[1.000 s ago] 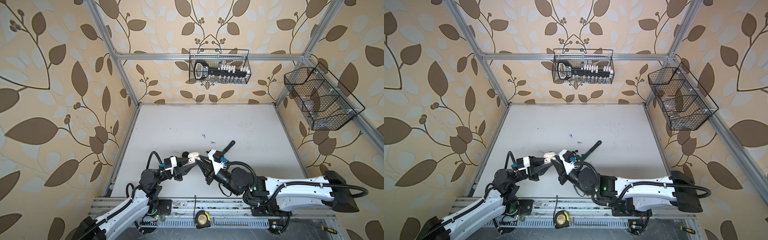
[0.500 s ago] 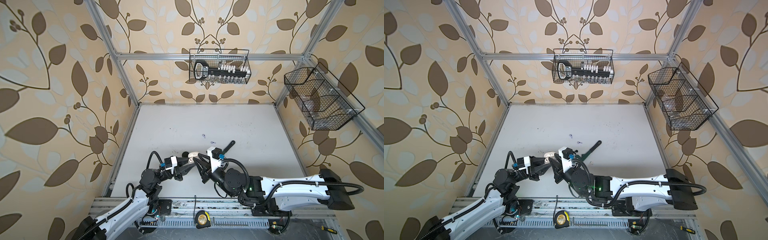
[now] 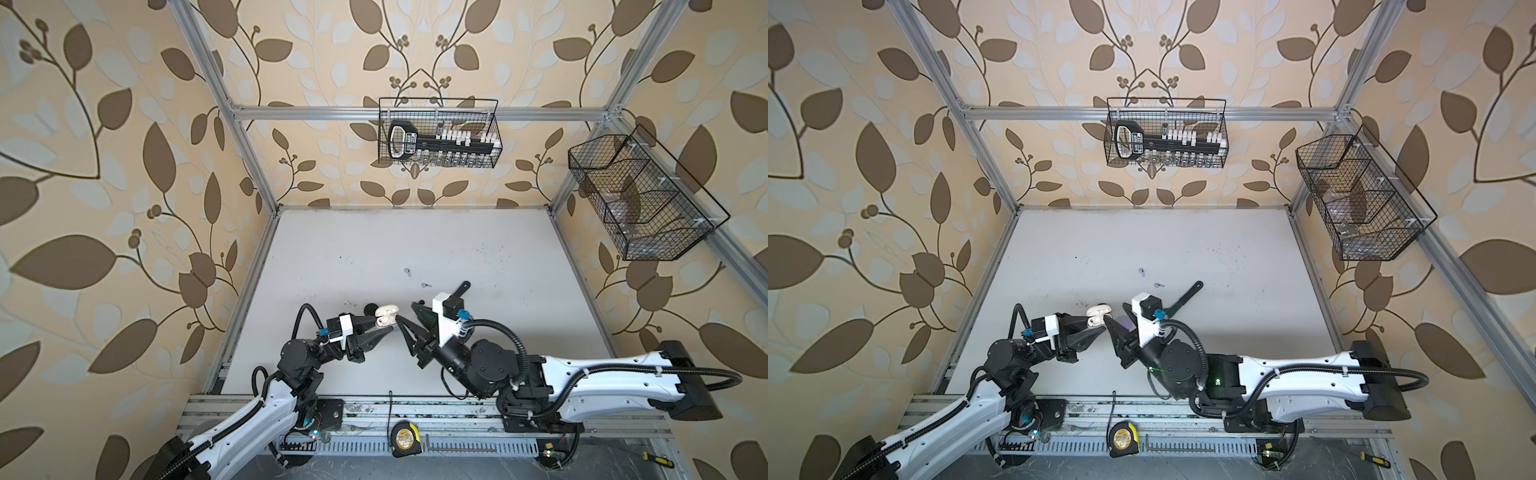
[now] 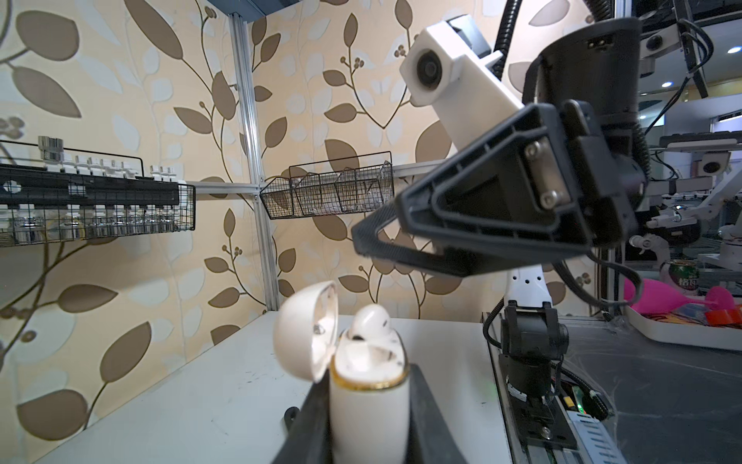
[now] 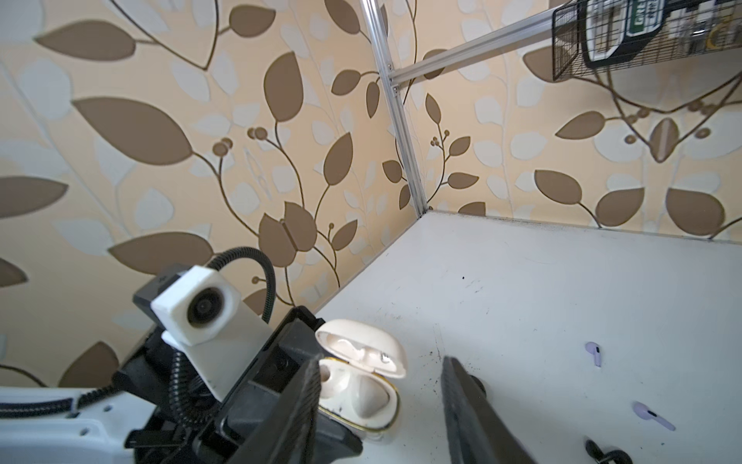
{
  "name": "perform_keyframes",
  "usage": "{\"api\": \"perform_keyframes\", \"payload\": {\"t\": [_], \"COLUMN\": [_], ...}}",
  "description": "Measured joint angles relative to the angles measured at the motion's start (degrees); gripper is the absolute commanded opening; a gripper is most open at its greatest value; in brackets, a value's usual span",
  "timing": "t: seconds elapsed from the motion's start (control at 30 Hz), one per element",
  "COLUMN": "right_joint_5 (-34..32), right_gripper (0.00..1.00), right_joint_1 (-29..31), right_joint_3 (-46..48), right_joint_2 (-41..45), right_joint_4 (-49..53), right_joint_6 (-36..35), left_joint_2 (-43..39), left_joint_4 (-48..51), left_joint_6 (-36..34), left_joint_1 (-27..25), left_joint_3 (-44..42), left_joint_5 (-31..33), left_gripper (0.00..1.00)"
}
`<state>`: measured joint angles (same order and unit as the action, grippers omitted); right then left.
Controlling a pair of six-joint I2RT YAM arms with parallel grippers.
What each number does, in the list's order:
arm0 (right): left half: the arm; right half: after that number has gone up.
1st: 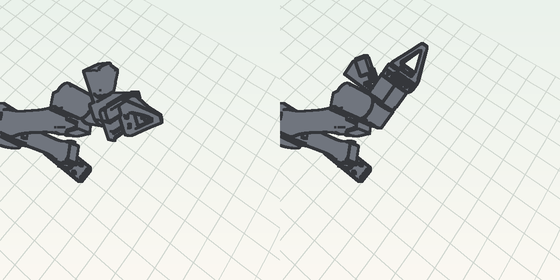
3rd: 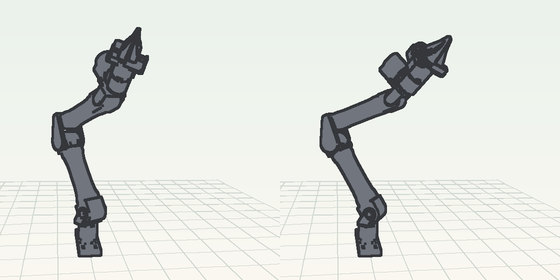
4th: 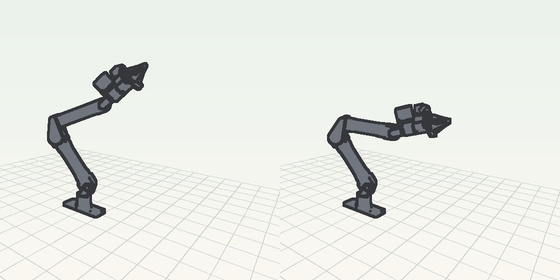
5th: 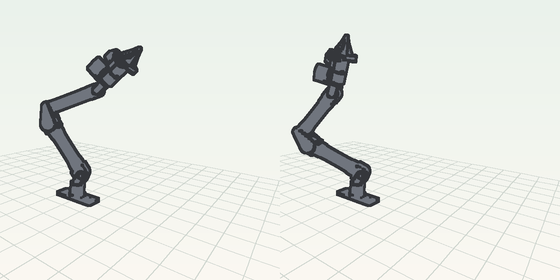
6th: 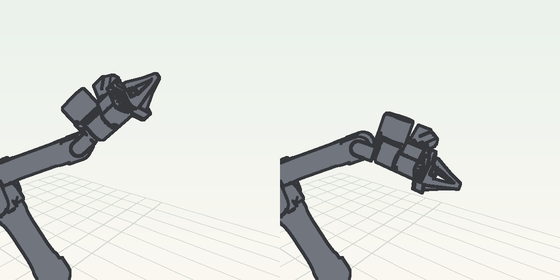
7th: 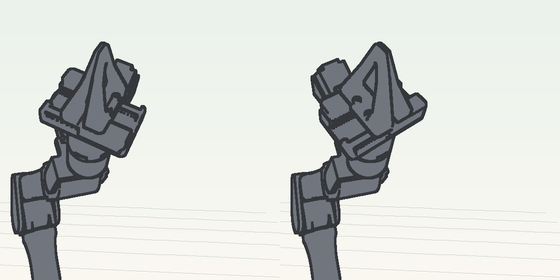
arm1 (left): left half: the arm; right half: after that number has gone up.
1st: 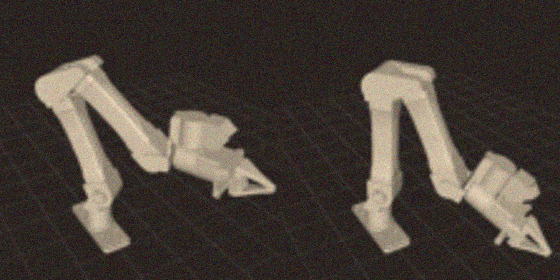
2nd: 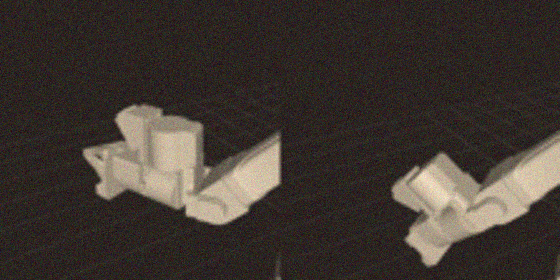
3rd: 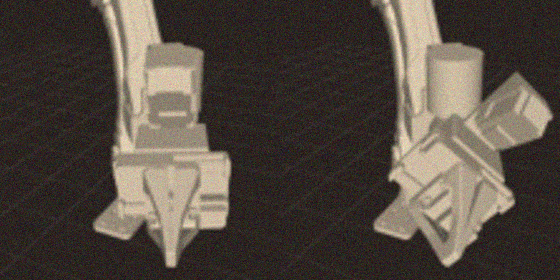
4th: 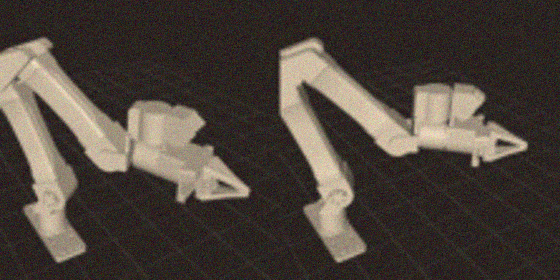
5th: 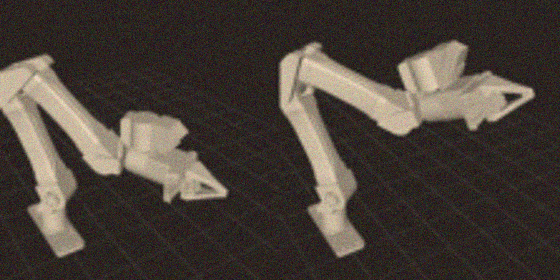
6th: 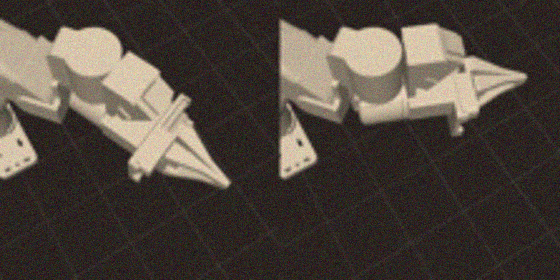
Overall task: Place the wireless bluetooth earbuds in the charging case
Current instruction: 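Move the right gripper over the second cream earbud beside the green wrench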
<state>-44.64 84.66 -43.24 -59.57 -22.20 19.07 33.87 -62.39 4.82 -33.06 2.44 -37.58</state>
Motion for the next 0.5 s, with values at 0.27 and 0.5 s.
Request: {"api": "perform_keyframes", "payload": {"t": [0.27,0.5], "right_joint_5": [-6.43,4.44], "right_gripper": [0.58,0.48], "right_joint_1": [-5.84,-30.42], "right_joint_3": [8.07,9.88], "right_joint_2": [14.36,9.84], "right_joint_4": [6.4,24.83], "right_joint_6": [5.84,21.68], "left_joint_2": [-3.21,-3.65], "left_joint_4": [1.99,2.47], "left_joint_6": [-0.68,-1.4], "left_joint_1": [0.0,0.0], "left_joint_3": [-1.16,-1.49], "left_joint_5": [0.57,0.72], "left_gripper": [0.0,0.0]}}
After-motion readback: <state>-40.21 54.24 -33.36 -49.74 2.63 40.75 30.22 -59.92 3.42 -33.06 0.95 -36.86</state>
